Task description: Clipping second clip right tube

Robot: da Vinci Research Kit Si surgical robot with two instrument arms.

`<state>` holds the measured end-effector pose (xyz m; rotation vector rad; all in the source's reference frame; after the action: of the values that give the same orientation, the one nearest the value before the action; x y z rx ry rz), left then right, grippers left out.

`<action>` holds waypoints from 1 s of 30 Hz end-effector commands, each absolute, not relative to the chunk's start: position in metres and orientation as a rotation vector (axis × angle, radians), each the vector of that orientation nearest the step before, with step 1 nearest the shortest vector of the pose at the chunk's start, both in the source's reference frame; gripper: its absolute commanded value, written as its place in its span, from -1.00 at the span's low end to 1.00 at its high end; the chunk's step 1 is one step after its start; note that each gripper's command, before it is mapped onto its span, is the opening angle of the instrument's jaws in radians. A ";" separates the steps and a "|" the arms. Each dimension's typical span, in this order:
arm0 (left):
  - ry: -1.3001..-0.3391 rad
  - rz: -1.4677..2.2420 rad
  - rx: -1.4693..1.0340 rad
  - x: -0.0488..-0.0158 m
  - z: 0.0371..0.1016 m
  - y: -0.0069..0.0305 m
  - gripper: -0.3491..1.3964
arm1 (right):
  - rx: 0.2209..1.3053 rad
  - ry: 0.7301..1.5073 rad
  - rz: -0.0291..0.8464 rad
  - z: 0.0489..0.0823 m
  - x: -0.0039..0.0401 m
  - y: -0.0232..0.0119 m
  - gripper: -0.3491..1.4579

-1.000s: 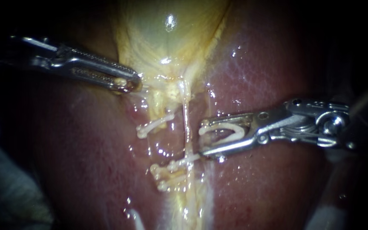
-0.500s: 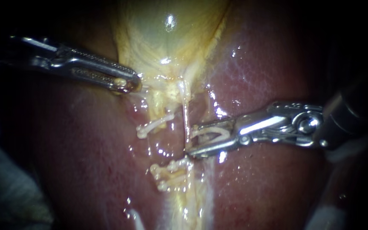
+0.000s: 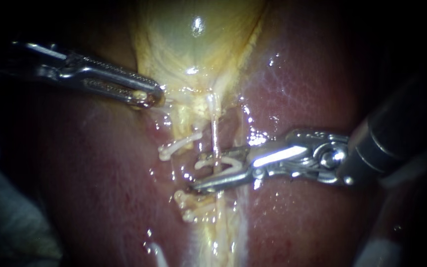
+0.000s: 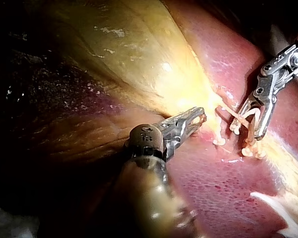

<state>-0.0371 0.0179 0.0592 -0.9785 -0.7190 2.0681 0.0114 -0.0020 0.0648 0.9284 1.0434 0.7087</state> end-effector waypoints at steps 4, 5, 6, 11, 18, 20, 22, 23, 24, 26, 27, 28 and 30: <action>-0.719 2.068 -0.978 -0.0371 0.0593 0.0179 -1.00 | 0.980 1.076 0.718 0.0631 0.0117 -0.0020 -0.07; -0.719 2.068 -0.978 -0.0371 0.0593 0.0179 -1.00 | 0.993 1.080 0.710 0.0628 0.0117 -0.0020 -0.07; -0.719 2.068 -0.978 -0.0371 0.0593 0.0179 -1.00 | 1.009 1.082 0.707 0.0625 0.0118 -0.0020 -0.08; -0.719 2.068 -0.978 -0.0371 0.0592 0.0179 -1.00 | 1.076 1.107 0.692 0.0611 0.0119 -0.0016 -0.12; -0.719 2.068 -0.978 -0.0371 0.0592 0.0179 -1.00 | 1.097 1.096 0.721 0.0606 0.0118 -0.0013 -0.31; -0.719 2.068 -0.978 -0.0371 0.0592 0.0179 -1.00 | 1.105 1.090 0.730 0.0605 0.0116 -0.0013 -0.43; -0.719 2.068 -0.978 -0.0371 0.0592 0.0179 -1.00 | 1.112 1.084 0.740 0.0605 0.0115 -0.0012 -0.57; -0.719 2.068 -0.978 -0.0371 0.0592 0.0179 -1.00 | 1.113 1.084 0.740 0.0604 0.0115 -0.0012 -0.59; -0.719 2.068 -0.978 -0.0371 0.0592 0.0179 -1.00 | 1.113 1.084 0.740 0.0604 0.0115 -0.0012 -0.64; -0.719 2.068 -0.978 -0.0371 0.0593 0.0179 -1.00 | 1.117 1.082 0.745 0.0604 0.0115 -0.0012 -0.72; -0.719 2.068 -0.978 -0.0371 0.0593 0.0179 -1.00 | 1.117 1.082 0.744 0.0604 0.0114 -0.0012 -0.77; -0.719 2.068 -0.978 -0.0371 0.0593 0.0179 -1.00 | 1.117 1.082 0.744 0.0604 0.0114 -0.0012 -0.82; -0.719 2.068 -0.978 -0.0371 0.0593 0.0179 -1.00 | 1.124 1.076 0.753 0.0604 0.0113 -0.0012 -1.00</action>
<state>-0.0371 0.0179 0.0593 -0.9784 -0.7188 2.0677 0.0112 -0.0012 0.0604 1.1283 1.0730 0.7560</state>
